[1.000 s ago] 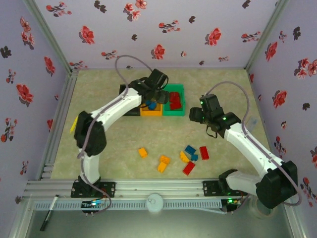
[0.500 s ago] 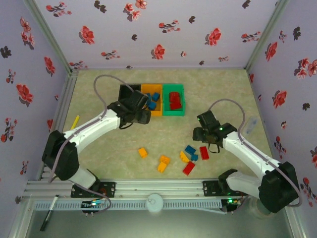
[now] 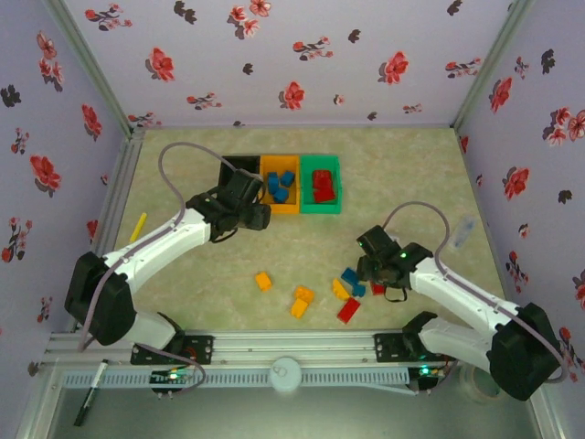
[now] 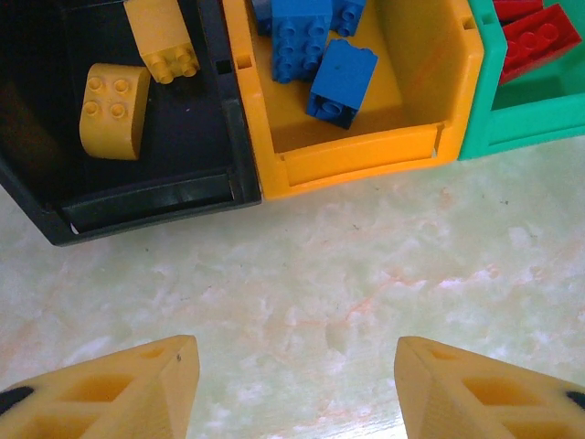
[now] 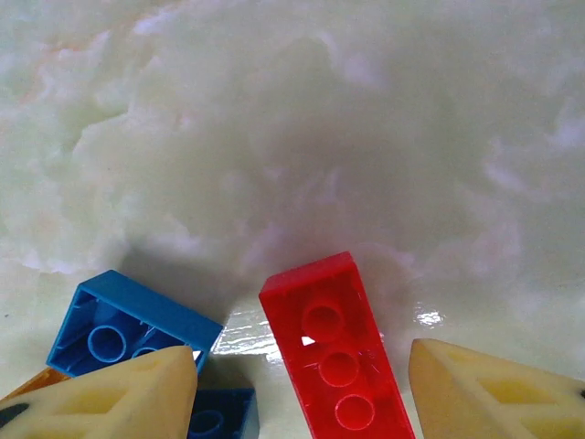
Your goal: Sort the legos into containers by color
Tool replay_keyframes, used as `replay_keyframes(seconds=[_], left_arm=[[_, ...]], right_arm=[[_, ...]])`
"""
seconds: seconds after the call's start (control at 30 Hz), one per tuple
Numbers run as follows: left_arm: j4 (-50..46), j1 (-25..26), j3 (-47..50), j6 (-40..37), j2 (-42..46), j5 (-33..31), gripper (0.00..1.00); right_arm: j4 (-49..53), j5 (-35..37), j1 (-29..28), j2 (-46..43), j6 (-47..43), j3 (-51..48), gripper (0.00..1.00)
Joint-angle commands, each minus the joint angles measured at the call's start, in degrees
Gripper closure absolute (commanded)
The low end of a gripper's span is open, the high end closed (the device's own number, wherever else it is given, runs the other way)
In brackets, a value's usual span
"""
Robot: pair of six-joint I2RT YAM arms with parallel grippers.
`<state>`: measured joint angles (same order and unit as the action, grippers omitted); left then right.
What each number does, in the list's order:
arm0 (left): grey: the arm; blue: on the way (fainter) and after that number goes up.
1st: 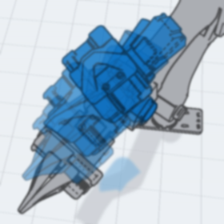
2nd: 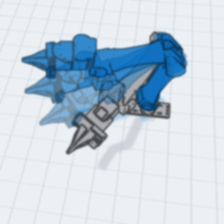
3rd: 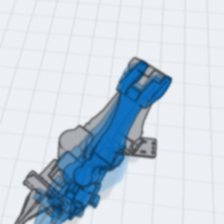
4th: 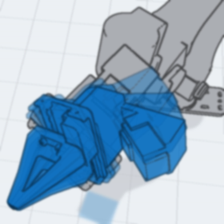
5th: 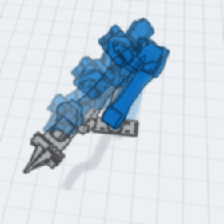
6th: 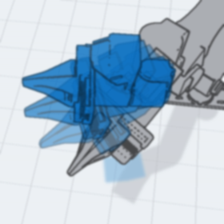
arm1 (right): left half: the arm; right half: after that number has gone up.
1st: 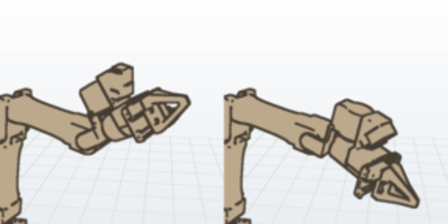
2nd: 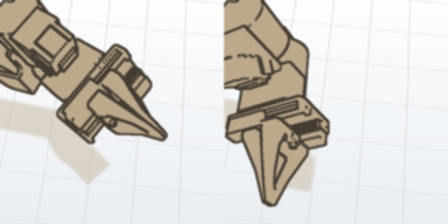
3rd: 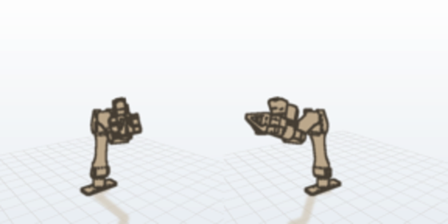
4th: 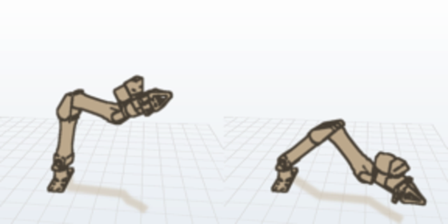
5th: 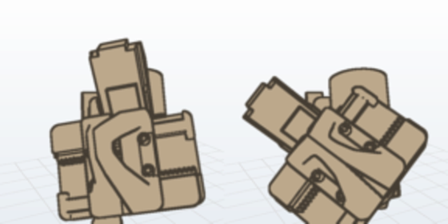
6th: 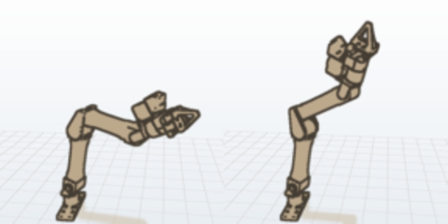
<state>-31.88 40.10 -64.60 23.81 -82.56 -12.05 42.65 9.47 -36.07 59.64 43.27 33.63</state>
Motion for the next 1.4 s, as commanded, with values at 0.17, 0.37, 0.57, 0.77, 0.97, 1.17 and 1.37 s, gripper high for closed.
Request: replay_keyframes(seconds=[0.17, 0.37, 0.57, 0.77, 0.97, 1.17, 1.37], left_arm=[[0.09, -0.37, 0.0, 0.97, 1.78, -1.34, 0.42], [-0.5, -0.33, 0.0, 1.06, 2.3, -1.39, 0.42], [-0.74, -0.37, 0.26, 1.34, 2.89, -1.39, 0.43], [-0.9, -0.36, 0.78, 1.55, 3.78, -1.38, 0.43], [-0.99, -0.37, 1.14, 1.76, 4.06, -1.4, 0.43], [-1.17, -0.37, 1.32, 1.78, 4.39, -1.41, 0.44], [-1.48, -0.37, 1.75, 2.0, 5.37, -1.57, 0.44]], right_arm=[[1.34, 1.42, -0.3, -0.57, 2.78, -2.9, 0.37], [0.33, 0.96, -0.2, -0.43, 2.97, -3.74, 0.41], [-0.44, 0.89, 0.05, 1.21, 2.62, -3.48, 0.44], [-2.12, 0.2, 0.39, 3.32, 2.44, -3.51, 0.49], [-3.26, -0.15, 1.07, 4.26, 2.05, -3.51, 0.6], [-3.73, -0.08, 2.09, 4.35, 0.33, -1.72, 0.65], [-3.68, 1.7, 4.31, 6.05, -3.68, 4.09, 0.66]])
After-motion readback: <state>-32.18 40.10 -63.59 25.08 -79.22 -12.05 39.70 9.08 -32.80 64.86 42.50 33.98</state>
